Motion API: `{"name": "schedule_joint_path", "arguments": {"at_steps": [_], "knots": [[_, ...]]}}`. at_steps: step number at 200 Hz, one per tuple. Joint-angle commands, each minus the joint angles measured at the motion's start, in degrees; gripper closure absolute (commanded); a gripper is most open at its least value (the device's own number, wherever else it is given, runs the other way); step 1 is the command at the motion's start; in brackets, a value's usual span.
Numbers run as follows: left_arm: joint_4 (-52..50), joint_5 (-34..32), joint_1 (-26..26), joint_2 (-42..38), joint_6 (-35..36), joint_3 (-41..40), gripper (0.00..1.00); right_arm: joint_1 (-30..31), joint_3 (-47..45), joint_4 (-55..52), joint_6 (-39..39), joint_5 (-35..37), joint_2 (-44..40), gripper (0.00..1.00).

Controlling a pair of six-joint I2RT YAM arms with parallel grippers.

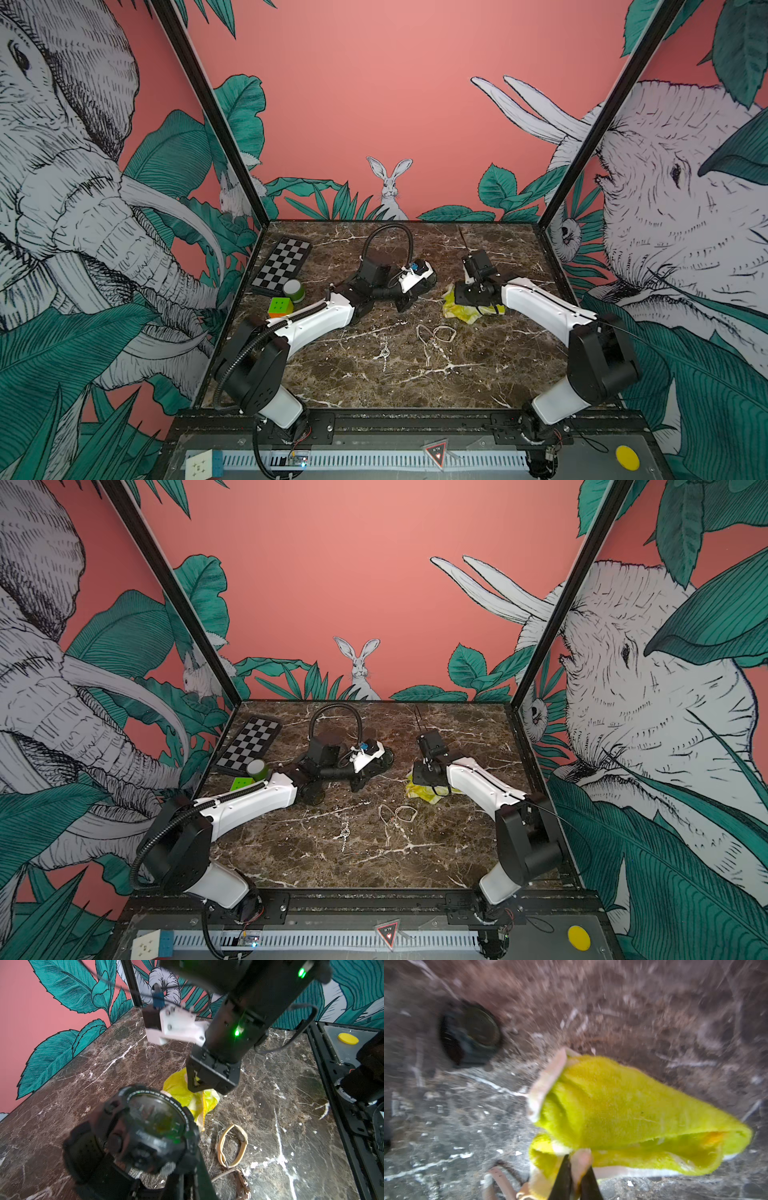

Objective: Wipe the watch dial
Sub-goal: Pick up the cleaning item at the center of the board.

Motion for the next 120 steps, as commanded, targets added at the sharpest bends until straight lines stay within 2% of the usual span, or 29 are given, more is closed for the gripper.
{"name": "schedule_joint_path", "arguments": {"at_steps": [1,26,30,59,120], "knots": [[1.5,2.1,0.1,0.8,-0.9,2.9,1.0,-2.2,1.8,-1.3,-1.6,-1.2,-3.3,0.97],[1.2,2.9,0.1,3.0,-1.2,5.4,1.0,-5.8,0.2,2.6,-2.8,-8.3,-7.5,1.0],[1.1,4.8,0.1,3.4,-1.2,5.8,1.0,-6.4,-0.2,4.0,-2.9,-10.0,-8.5,1.0],[0.4,6.8,0.1,6.9,-1.4,9.4,1.0,-10.6,-4.5,13.6,-1.6,-20.2,-14.7,1.0],[-5.0,8.2,-1.2,15.5,0.1,20.5,1.0,-11.7,-6.2,22.9,-2.7,-26.6,-20.8,1.0]]}}
